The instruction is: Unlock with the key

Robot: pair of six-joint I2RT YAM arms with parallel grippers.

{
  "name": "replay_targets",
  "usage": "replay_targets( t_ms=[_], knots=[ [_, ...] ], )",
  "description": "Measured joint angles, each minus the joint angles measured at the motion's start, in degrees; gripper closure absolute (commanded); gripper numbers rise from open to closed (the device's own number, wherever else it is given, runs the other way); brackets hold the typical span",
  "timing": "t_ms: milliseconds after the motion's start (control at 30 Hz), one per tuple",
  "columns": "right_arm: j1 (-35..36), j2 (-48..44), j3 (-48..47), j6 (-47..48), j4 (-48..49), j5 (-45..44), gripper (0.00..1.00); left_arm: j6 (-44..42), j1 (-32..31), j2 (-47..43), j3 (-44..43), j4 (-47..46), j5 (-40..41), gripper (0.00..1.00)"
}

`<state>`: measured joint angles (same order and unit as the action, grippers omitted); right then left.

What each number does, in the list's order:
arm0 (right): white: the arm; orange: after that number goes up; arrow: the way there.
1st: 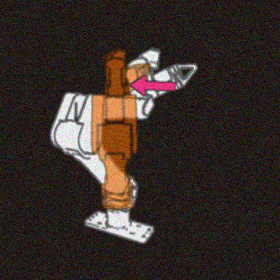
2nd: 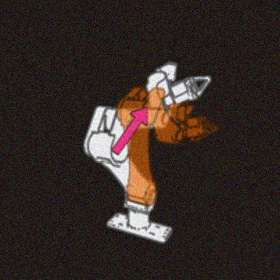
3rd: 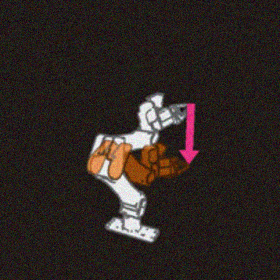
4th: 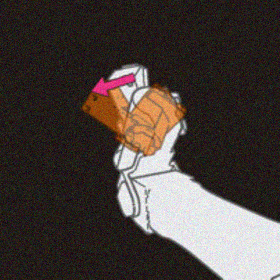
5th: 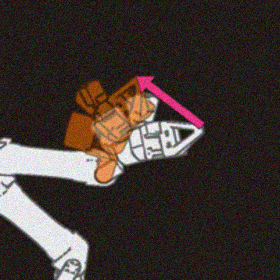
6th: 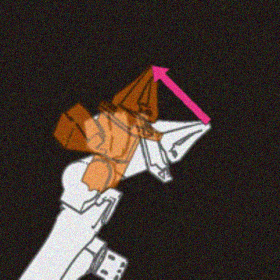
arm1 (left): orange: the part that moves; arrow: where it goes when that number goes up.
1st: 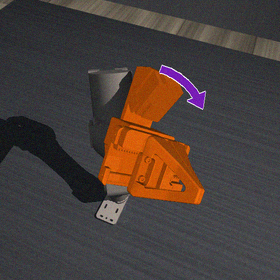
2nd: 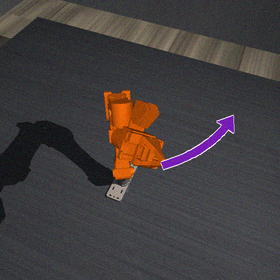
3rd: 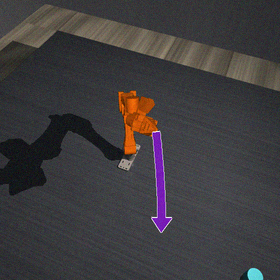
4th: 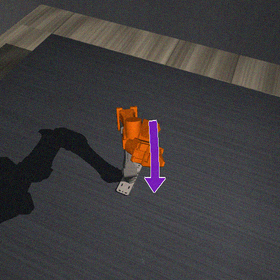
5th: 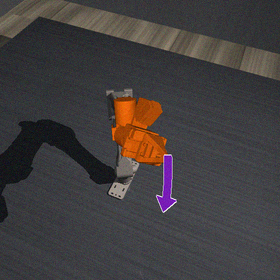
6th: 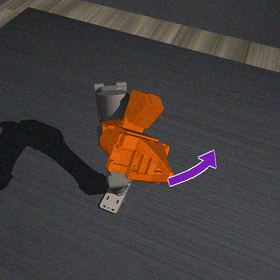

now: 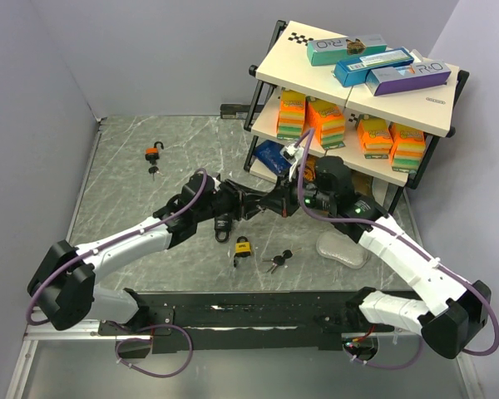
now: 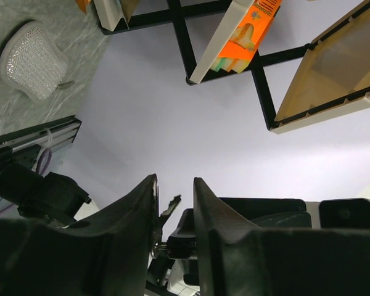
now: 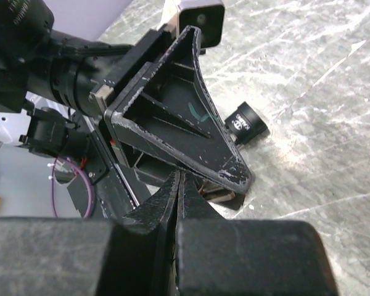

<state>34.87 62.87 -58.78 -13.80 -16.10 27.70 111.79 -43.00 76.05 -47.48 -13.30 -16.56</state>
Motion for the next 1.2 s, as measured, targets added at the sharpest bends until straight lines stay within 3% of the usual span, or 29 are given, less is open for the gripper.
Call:
replay_targets(
  t_ms=[233,500,600,633,733,833,1000,1200],
  knots=[
    [0.0,-1.3,0.5,0.0,-0.6,-1.0,1.0,0.0,0.0,-0.1,0.2,0.3,0.0,0.98],
    [0.0,-2.1,1.0,-0.1,-0.6,-1.9,1.0,-0.1,0.0,0.0,0.3,0.5,0.0,0.99],
    [0.0,-2.1,1.0,-0.4,-0.5,-2.1,0.85,-0.1,0.3,0.5,0.1,0.2,0.0,0.99],
    [0.0,-2.1,1.1,-0.7,-0.3,-2.5,0.67,-0.1,0.5,0.9,-0.2,0.2,0.0,0.99],
    [-1.0,-2.1,1.1,-2.3,-0.2,-2.5,0.4,-0.2,1.4,1.7,-0.7,-1.3,1.9,0.99],
    [-3.4,-2.6,1.2,-4.6,0.2,-0.7,0.27,-3.3,2.6,1.7,-1.7,-2.8,4.8,0.99],
    [-8.1,-3.8,2.7,-9.8,3.1,3.4,0.23,-13.2,3.3,1.7,-7.0,-4.5,7.8,0.99],
    [-12.7,-4.2,4.5,-17.4,8.1,8.7,0.3,-21.4,3.3,1.1,-8.1,-11.0,8.2,0.99]
  ],
)
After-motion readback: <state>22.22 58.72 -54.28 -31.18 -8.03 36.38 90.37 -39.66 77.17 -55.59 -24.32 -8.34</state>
